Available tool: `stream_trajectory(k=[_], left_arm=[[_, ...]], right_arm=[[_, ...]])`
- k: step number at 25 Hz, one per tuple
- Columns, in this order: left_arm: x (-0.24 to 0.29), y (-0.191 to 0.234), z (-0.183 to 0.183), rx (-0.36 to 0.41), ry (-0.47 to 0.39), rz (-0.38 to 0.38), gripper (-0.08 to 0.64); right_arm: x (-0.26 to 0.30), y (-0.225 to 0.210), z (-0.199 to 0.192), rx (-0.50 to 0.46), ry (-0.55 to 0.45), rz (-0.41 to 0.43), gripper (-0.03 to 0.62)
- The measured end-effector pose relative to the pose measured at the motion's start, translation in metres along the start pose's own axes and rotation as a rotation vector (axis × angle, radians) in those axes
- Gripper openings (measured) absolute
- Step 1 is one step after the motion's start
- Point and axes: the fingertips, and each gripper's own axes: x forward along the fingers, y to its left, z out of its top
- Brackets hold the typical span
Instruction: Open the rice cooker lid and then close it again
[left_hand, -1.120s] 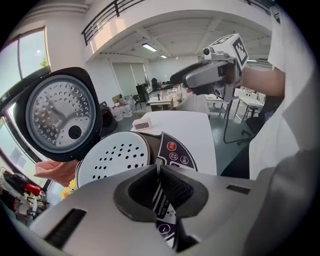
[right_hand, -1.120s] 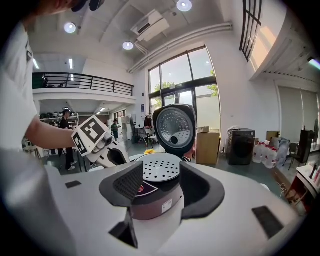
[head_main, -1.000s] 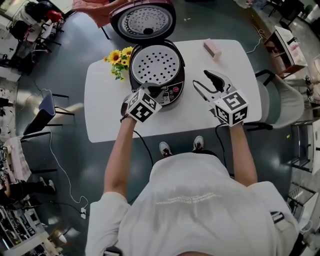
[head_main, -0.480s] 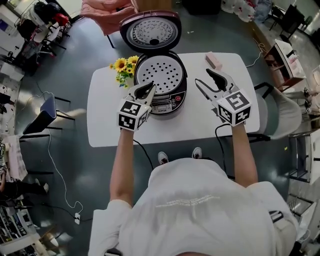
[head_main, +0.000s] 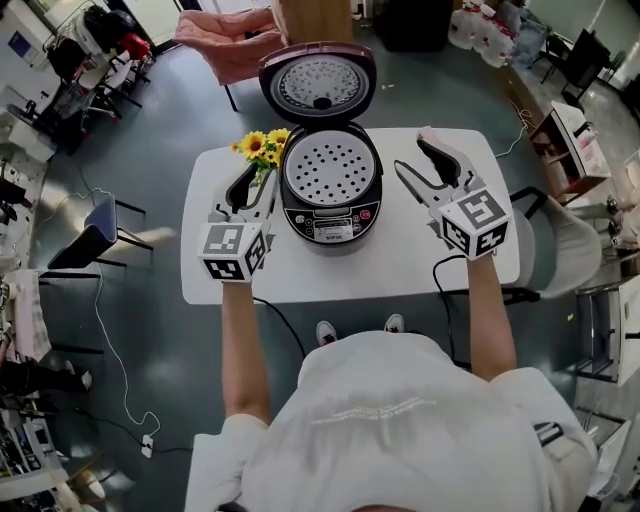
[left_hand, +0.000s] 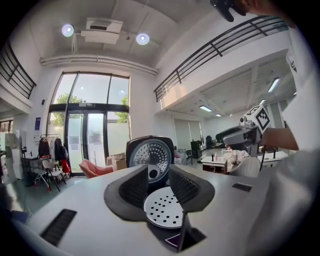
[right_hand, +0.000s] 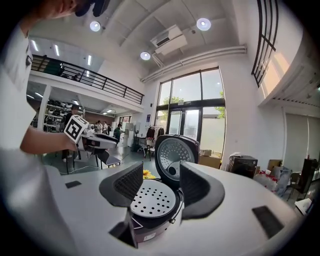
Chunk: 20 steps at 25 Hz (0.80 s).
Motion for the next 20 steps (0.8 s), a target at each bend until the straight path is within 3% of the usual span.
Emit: stream_trajectory(k=[5, 20], left_arm=[[-0.014, 0.015, 0.002, -0.035, -0.005, 0.017, 0.143], [-0.024, 0.038, -0.017, -0.040, 0.051, -0.057, 0.121]], right_arm=[[0.006, 0.006, 0.012, -0.012, -0.021, -0.001, 0.224], [0.028, 0.037, 0.014, 0.011, -0.006, -0.034, 0.224]])
